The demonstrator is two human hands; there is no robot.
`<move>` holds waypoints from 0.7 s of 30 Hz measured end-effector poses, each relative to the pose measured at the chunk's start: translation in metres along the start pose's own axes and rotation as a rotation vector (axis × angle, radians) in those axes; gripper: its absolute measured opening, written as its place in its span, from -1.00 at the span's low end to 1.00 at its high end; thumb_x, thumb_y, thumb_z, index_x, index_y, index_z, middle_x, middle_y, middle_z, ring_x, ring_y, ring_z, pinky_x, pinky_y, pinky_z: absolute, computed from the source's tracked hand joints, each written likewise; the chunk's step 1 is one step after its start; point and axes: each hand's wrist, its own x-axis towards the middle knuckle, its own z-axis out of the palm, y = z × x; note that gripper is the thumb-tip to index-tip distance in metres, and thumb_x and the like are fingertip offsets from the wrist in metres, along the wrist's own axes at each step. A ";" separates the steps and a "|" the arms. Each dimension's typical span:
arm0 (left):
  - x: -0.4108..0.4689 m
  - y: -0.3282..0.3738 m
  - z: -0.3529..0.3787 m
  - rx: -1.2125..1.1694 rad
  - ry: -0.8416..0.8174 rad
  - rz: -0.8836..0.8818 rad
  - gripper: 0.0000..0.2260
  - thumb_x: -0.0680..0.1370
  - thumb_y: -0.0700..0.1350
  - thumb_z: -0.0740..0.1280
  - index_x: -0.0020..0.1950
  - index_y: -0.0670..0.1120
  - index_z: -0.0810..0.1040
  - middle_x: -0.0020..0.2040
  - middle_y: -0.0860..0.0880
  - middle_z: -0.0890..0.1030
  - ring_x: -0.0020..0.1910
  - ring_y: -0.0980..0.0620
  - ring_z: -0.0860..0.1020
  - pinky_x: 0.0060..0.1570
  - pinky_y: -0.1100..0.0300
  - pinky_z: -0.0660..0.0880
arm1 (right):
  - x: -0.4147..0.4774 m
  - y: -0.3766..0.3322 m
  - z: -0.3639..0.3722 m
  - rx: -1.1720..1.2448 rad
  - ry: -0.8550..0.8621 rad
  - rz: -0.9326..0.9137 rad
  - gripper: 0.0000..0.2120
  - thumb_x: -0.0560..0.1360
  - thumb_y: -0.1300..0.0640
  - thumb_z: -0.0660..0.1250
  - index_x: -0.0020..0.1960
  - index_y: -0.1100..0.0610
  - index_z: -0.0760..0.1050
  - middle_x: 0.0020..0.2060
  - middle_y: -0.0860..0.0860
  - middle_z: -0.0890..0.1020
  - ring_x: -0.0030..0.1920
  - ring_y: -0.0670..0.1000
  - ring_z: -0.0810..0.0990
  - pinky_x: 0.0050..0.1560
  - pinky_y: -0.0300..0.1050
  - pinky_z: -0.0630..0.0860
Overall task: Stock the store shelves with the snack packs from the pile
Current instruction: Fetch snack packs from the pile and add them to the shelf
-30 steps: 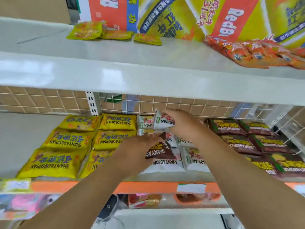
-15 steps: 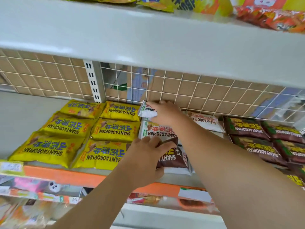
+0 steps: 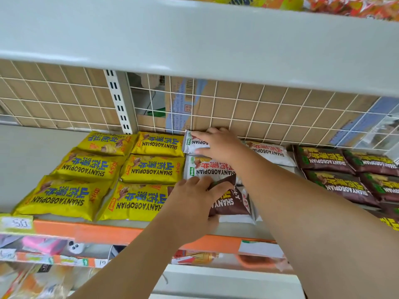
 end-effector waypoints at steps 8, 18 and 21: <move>-0.001 0.000 -0.009 -0.019 -0.019 0.014 -0.38 0.47 0.18 0.25 0.52 0.24 0.18 0.23 0.05 0.51 0.14 -0.06 0.53 0.15 -0.07 0.50 | -0.038 0.007 -0.033 0.101 0.067 0.021 -0.35 0.56 -0.35 0.20 0.58 -0.26 0.11 0.56 0.08 0.27 0.53 0.18 0.25 0.48 0.16 0.25; 0.015 0.021 -0.039 -0.044 0.070 0.089 -0.40 0.43 0.14 0.34 0.48 0.19 0.35 0.11 0.06 0.62 0.00 -0.08 0.61 -0.05 0.02 0.60 | -0.119 0.060 -0.049 0.307 0.084 0.177 -0.39 0.54 -0.30 0.28 0.53 -0.22 0.24 0.40 0.04 0.45 0.34 0.12 0.46 0.29 0.14 0.45; 0.032 0.034 -0.043 -0.051 0.083 0.147 -0.38 0.43 0.13 0.41 0.47 0.18 0.36 0.15 0.03 0.63 0.03 -0.10 0.63 -0.05 0.01 0.62 | -0.149 0.075 -0.055 0.320 0.108 0.249 -0.40 0.54 -0.29 0.30 0.53 -0.18 0.27 0.40 0.03 0.46 0.34 0.10 0.47 0.27 0.05 0.44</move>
